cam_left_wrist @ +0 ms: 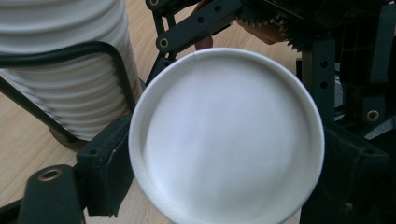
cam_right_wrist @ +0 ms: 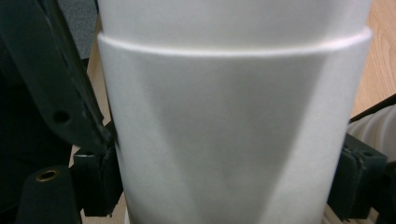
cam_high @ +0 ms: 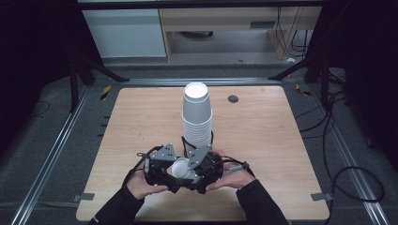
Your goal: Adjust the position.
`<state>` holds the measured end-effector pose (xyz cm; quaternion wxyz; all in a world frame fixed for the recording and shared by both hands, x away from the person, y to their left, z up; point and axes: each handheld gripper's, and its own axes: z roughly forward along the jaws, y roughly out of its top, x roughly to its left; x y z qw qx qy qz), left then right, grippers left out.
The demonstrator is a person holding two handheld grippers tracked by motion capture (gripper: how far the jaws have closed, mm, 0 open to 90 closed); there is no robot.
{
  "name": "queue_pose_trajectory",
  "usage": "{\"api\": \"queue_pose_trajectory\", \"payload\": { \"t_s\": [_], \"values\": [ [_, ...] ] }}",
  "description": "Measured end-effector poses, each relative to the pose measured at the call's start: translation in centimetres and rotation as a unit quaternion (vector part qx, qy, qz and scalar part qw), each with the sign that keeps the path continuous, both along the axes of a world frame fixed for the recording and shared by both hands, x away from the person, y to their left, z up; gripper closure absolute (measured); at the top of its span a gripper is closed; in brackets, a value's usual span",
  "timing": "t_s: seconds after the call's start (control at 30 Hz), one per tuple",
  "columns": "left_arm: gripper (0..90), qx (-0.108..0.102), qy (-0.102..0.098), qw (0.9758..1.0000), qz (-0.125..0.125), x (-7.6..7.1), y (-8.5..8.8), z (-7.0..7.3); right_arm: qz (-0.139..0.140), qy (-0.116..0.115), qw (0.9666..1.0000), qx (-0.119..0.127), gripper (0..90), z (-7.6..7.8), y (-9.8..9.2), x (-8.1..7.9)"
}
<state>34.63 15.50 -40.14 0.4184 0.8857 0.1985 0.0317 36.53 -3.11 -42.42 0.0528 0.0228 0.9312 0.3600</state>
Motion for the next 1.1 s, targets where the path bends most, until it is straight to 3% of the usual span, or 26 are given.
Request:
{"api": "queue_pose_trajectory", "payload": {
  "t_s": [0.73,1.1],
  "values": [
    [20.5,0.005,0.003,1.0000,0.003,0.00,-0.08,-0.01,-0.002,0.006,1.0000,0.002,14.5,0.07,0.23,0.03],
    [20.7,-0.003,0.003,1.0000,0.004,-0.01,0.10,0.13,-0.006,0.019,0.9998,-0.003,6.3,0.02,0.47,-0.06]
  ]
}}
